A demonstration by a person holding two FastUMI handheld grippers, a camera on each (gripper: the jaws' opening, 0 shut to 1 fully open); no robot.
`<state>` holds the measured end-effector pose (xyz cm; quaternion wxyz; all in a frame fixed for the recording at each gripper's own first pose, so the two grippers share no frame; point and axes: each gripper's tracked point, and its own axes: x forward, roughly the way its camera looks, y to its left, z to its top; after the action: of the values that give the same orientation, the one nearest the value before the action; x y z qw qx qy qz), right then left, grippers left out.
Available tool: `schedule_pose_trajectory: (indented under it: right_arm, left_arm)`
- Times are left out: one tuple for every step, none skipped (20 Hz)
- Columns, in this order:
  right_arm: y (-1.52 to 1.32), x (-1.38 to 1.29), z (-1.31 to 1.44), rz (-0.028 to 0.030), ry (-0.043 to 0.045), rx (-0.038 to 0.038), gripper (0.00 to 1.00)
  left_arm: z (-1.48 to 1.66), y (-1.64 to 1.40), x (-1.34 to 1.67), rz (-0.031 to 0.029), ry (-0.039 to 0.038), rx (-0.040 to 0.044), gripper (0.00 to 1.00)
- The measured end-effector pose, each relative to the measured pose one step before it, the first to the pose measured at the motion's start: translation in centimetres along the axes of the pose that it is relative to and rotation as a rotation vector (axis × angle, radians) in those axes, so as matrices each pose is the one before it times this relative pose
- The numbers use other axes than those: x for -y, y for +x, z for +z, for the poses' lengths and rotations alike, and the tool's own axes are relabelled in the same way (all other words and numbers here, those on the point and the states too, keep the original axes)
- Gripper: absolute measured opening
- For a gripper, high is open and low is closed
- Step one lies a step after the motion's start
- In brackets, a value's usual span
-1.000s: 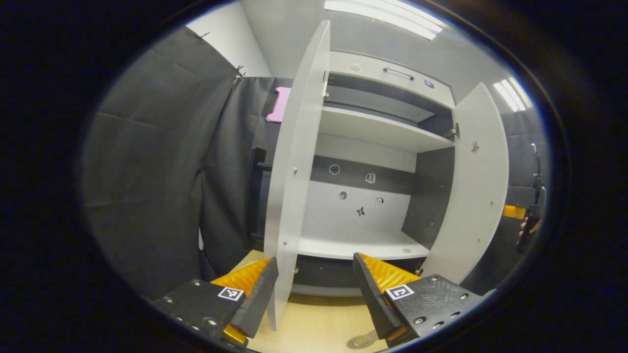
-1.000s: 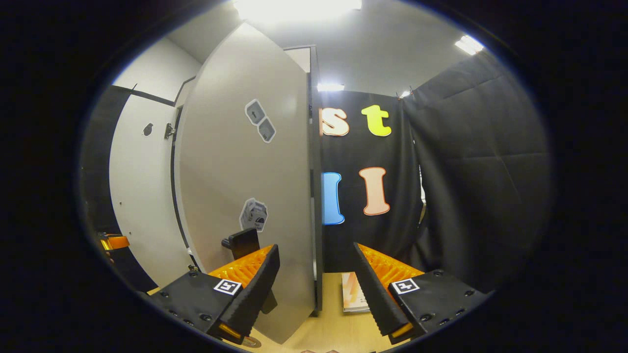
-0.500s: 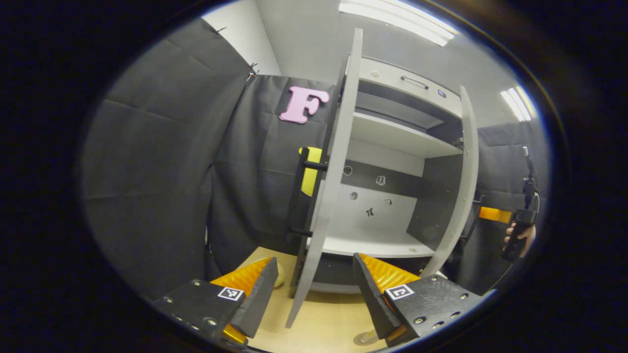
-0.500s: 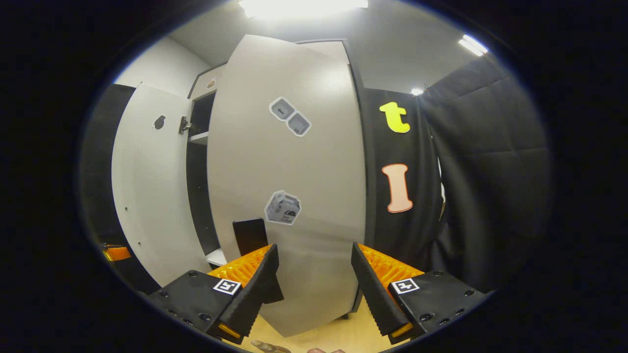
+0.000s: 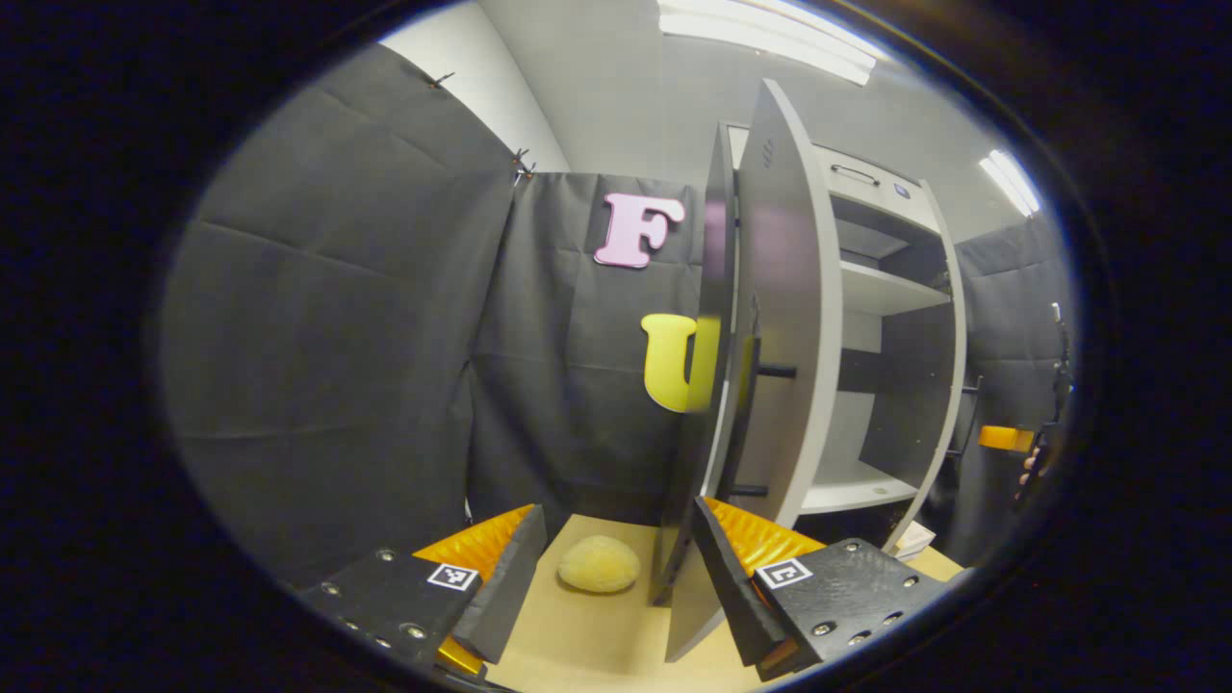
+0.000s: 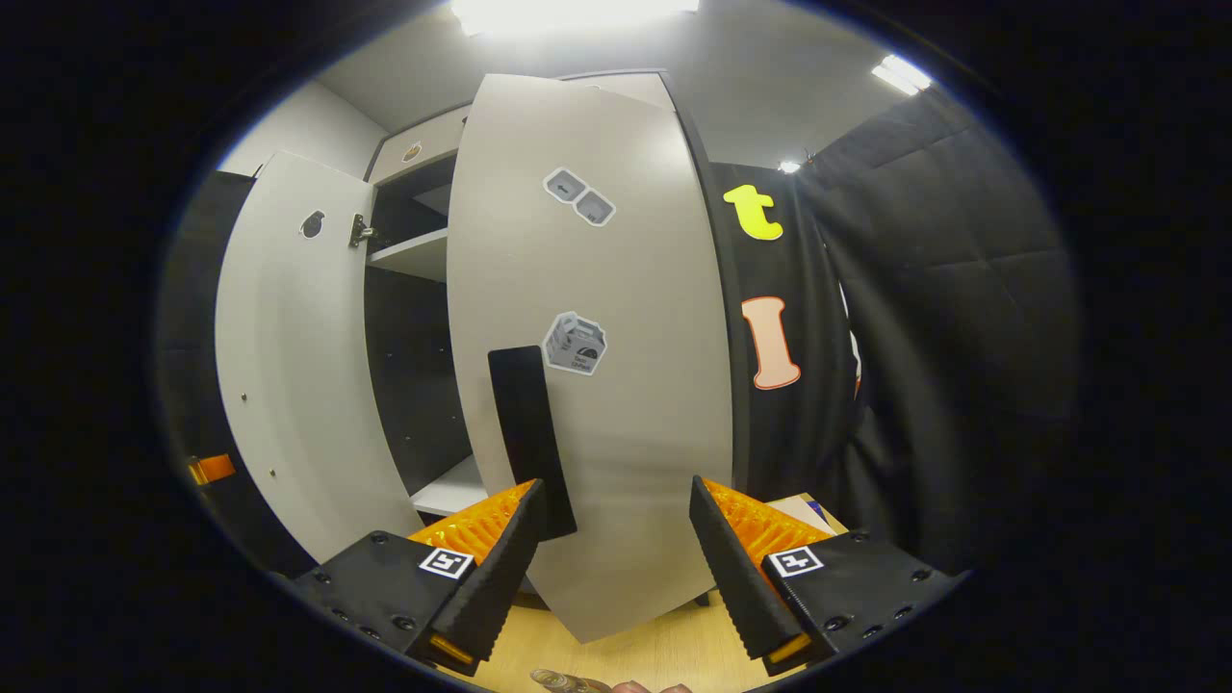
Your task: Grasp the bottle in the cabinet with the left hand and place it on the coaster, then close the right door with the right hand and the left door with the left hand.
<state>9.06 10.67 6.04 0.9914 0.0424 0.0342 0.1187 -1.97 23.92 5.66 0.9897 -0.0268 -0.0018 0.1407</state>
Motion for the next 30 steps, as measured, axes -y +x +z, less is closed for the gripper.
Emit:
schedule_pose_trajectory:
  right_arm:
    - [-0.169, 0.285, -0.371, -0.01128, -0.00542, -0.00704, 0.92]
    - [-0.12, 0.28, -0.362, -0.01376, -0.00933, -0.00479, 0.92]
    - [-0.204, 0.577, -0.278, -0.02365, -0.01361, -0.00386, 0.92]
    - [-0.174, 0.622, -0.142, -0.02199, -0.01224, 0.00162, 0.92]
    - [-0.24, 0.437, -0.088, -0.01573, -0.00478, 0.00063, 0.95]
    - [-0.174, 0.264, -0.149, -0.01165, 0.0009, -0.00191, 0.92]
    - [-0.26, 0.288, -0.132, -0.01213, 0.00557, -0.00361, 0.92]
    - [-0.127, 0.226, -0.098, -0.00845, 0.0079, -0.00284, 0.92]
    - [-0.161, 0.134, -0.013, -0.00604, 0.00657, -0.00004, 0.92]
    - [-0.189, 0.047, -0.067, -0.00776, 0.00443, 0.00155, 0.92]
    - [-0.069, 0.12, -0.066, -0.00785, 0.0008, -0.00068, 0.92]
    - [-0.133, 0.059, -0.185, -0.00571, 0.00036, -0.00623, 0.92]
    - [-0.088, -0.003, -0.134, -0.00186, 0.00115, -0.00874, 0.92]
    - [-0.227, -0.077, 0.0, 0.0006, 0.00128, -0.00448, 0.92]
    - [-0.009, 0.04, 0.235, -0.00368, -0.00188, 0.00247, 0.95]
    - [-0.048, 0.055, 0.143, -0.00393, -0.00326, 0.00432, 0.95]
    - [-0.1, 0.091, 0.187, -0.0027, -0.0017, 0.00381, 0.95]
    - [-0.031, 0.042, 0.083, -0.00257, 0.00127, 0.00234, 0.95]
    - [-0.103, 0.139, 0.059, -0.00164, 0.00287, 0.00129, 0.92]
    - [-0.066, 0.272, -0.062, -0.0058, 0.00242, 0.00101, 0.95]
    - [-0.111, 0.315, -0.012, -0.0057, 0.00246, 0.00101, 0.95]
    - [-0.057, 0.216, -0.151, -0.00416, 0.00475, -0.00116, 0.92]
    - [-0.094, 0.182, -0.155, -0.00399, 0.00747, -0.00274, 0.92]
    - [-0.067, 0.316, -0.296, -0.00268, 0.00896, -0.00248, 0.95]
    - [-0.045, 0.215, -0.241, -0.00252, 0.00899, -0.00475, 0.95]
    - [-0.033, 0.113, -0.288, 0.00135, 0.00812, -0.00557, 0.95]
    - [0.017, 0.023, -0.199, 0.00586, 0.00723, -0.00558, 0.95]
    - [0.072, 0.045, -0.266, 0.00878, 0.00714, -0.00789, 0.95]
    - [0.149, 0.06, -0.091, 0.00639, 0.00644, -0.00346, 0.95]
    - [0.083, 0.037, -0.006, 0.00698, 0.00722, 0.00114, 0.95]
  left_arm:
    - [0.219, 0.573, -0.669, -0.0049, -0.00325, -0.00669, 0.88]
    - [0.251, 0.713, -0.582, -0.00908, -0.01371, -0.00525, 0.88]
    - [0.308, 0.626, -0.484, -0.01019, -0.01877, -0.00164, 0.89]
    - [0.224, 0.598, -0.091, -0.01742, -0.01206, -0.00081, 0.88]
    - [0.113, 0.747, -0.001, -0.01464, -0.00128, -0.00324, 0.89]
    - [0.24, 0.564, -0.057, -0.01219, 0.00872, 0.00008, 0.88]
    - [0.353, 0.605, -0.11, -0.0133, 0.01238, 0.00107, 0.88]
    - [0.228, 0.321, 0.276, -0.01856, 0.01199, 0.00102, 0.88]
    - [0.334, 0.451, 0.349, -0.02572, 0.0127, 0.00506, 0.89]
    - [0.424, 0.743, 0.477, -0.03176, 0.01167, 0.00233, 0.88]
    - [0.408, 0.844, 0.238, -0.0222, 0.01155, 0.00547, 0.88]
    - [0.388, 0.721, 0.333, -0.01797, 0.00965, 0.00634, 0.88]
    - [0.184, 0.615, 0.356, -0.01751, 0.00668, 0.00093, 0.88]
    - [0.194, 0.441, 0.402, -0.01603, 0.00494, 0.00188, 0.88]
    - [0.148, 0.431, 0.356, -0.01337, 0.00468, 0.00209, 0.88]
    - [0.192, 0.422, 0.494, -0.0159, 0.00545, 0.00119, 0.89]
    - [0.147, 0.452, 0.381, -0.01543, 0.00632, 0.00043, 0.89]
    - [0.129, 0.356, 0.396, -0.01235, 0.01043, -0.0003, 0.89]
    - [-0.016, 0.038, 0.312, -0.00796, 0.00776, -0.00356, 0.89]
    - [-0.056, 0.082, 0.566, -0.0116, 0.00575, -0.00293, 0.88]
    - [-0.152, 0.05, 0.601, -0.01311, 0.00305, -0.00501, 0.88]
    - [0.189, -0.316, -0.1, 0.00629, 0.01363, -0.00076, 0.89]
    - [0.003, 0.279, 0.101, 0.00369, 0.01132, -0.00046, 0.89]
    - [0.025, 0.075, 0.123, 0.00056, 0.00322, -0.00499, 0.88]
    - [-0.012, -0.092, 0.293, -0.00035, -0.00425, -0.00255, 0.89]
    - [-0.014, 0.011, 0.152, 0.00146, -0.00243, -0.00422, 0.89]
    - [-0.016, -0.077, 0.166, 0.00391, 0.00157, -0.00186, 0.89]
    - [0.136, 0.154, 0.198, 0.00343, 0.00751, -0.00265, 0.89]
    - [0.054, -0.121, 0.488, 0.00503, 0.01289, -0.00351, 0.89]
    - [0.101, -0.056, 0.519, 0.00657, 0.00687, -0.00167, 0.89]
